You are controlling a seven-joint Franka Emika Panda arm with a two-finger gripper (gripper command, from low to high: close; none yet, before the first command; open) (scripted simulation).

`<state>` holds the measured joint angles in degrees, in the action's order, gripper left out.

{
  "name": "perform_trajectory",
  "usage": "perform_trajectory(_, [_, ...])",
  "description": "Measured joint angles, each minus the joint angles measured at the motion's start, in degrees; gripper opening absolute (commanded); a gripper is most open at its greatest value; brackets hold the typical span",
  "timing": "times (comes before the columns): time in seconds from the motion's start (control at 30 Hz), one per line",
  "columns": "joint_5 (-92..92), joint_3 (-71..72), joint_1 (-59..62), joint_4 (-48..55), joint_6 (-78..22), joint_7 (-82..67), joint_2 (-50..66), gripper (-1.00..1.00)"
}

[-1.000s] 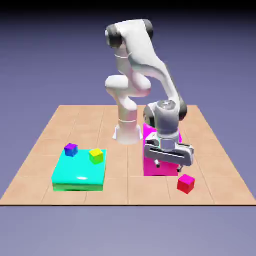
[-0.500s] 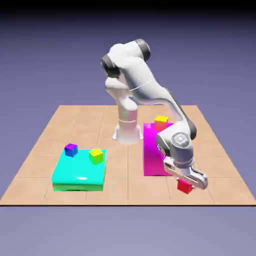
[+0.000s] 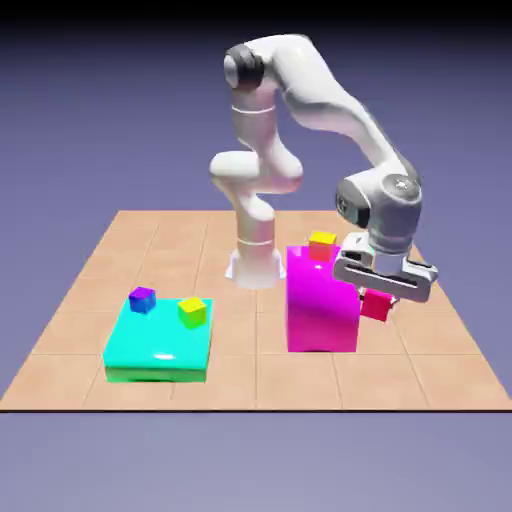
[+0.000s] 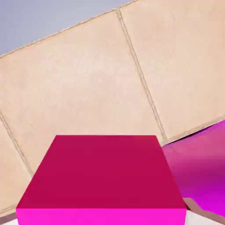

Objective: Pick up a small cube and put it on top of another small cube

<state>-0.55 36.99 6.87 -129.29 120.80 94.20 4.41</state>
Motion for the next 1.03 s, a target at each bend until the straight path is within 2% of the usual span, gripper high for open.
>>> perform_trajectory(0.6, [-15.7,-17.2,-9.7,-10.6,-29.5,-29.7,-37.1,-1.0])
perform_trajectory(0.67, [-16.8,-18.2,-8.1,-11.7,-29.6,-30.1,-36.9,-1.0])
perform_trajectory(0.8, [-18.9,-16.3,-9.2,-20.0,-21.1,-30.8,-36.7,-1.0])
perform_trajectory(0.83, [-19.2,-16.0,-9.4,-21.4,-19.7,-30.9,-36.7,1.0])
perform_trajectory(0.9, [-19.1,-16.0,-9.4,-21.4,-19.7,-30.9,-36.7,1.0])
perform_trajectory(1.03, [-17.0,-17.9,-8.3,-13.1,-28.2,-30.2,-36.9,1.0])
